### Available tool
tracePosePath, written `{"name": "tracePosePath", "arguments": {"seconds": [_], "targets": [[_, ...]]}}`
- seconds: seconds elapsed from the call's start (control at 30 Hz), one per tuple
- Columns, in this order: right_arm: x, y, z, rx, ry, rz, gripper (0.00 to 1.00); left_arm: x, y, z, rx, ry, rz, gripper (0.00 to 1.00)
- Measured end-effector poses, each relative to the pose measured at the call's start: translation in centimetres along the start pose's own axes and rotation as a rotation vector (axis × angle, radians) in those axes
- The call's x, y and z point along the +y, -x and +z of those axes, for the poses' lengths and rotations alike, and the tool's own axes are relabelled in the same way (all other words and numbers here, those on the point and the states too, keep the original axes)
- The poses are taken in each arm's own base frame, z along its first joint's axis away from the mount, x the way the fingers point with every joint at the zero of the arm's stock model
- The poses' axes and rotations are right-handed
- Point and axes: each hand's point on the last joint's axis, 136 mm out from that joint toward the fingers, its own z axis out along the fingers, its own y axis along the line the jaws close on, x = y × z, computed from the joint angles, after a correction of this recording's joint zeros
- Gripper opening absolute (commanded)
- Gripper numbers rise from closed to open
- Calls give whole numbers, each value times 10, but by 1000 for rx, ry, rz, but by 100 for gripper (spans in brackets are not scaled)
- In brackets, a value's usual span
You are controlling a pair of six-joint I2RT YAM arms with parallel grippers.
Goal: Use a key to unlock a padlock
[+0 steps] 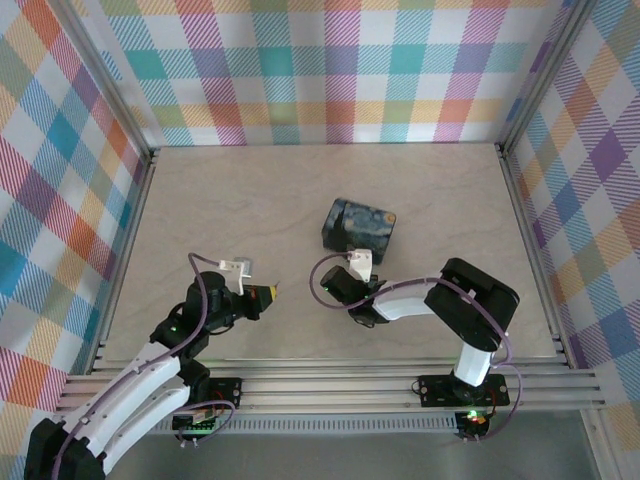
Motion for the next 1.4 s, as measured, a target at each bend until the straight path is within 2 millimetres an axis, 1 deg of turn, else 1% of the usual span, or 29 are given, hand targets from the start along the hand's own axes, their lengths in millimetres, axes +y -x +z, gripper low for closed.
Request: {"name": "tracePosePath", "arguments": {"seconds": [0.17,0.27,0.37,0.4,0.47,0.5,0.57,0.63,0.7,0.77,0.83,0.87,0.93,1.0,1.03,1.1,1.17,1.23,1.3,1.4], "targets": [[-6,5,-4,45,27,24,0,-2,0,-5,-9,-4,3,0],[-9,14,-15,65,66,53,0,-1,0,-6,-10,0,2,0],[-12,28,-27,75,106,93,1,-1,1,-6,-15,2,3,0],[-14,33,-31,81,112,104,5,-1,0,-6,-12,3,2,0],[-16,42,-35,99,111,106,15,2,-2,-4,1,11,-2,0],[-15,50,-36,112,108,104,21,3,-3,-2,13,18,-7,0],[-6,72,-35,130,113,95,30,5,-4,1,32,30,-13,0],[11,107,-30,133,137,102,42,5,-2,5,49,41,-20,0],[28,142,-19,136,171,100,50,3,2,8,63,49,-24,0],[43,174,-3,153,193,87,53,-1,10,11,68,48,-21,0],[60,204,20,172,222,67,54,-6,19,14,72,46,-16,0],[66,216,32,179,235,57,54,-8,23,16,73,46,-13,0],[74,232,58,205,255,26,54,-11,28,19,76,45,-5,0],[74,235,80,243,261,-7,54,-12,32,22,80,47,0,0],[72,233,91,269,256,-29,53,-12,33,23,82,49,2,0],[65,221,105,326,247,-74,53,-11,35,25,86,54,-1,0],[53,206,111,381,237,-120,52,-10,35,28,92,59,-2,0],[50,200,105,389,266,-160,49,-8,34,29,99,63,-3,0],[44,185,91,412,292,-204,46,-8,34,29,101,65,-5,0],[34,158,63,446,356,-259,42,-8,34,29,101,65,-5,0]]}}
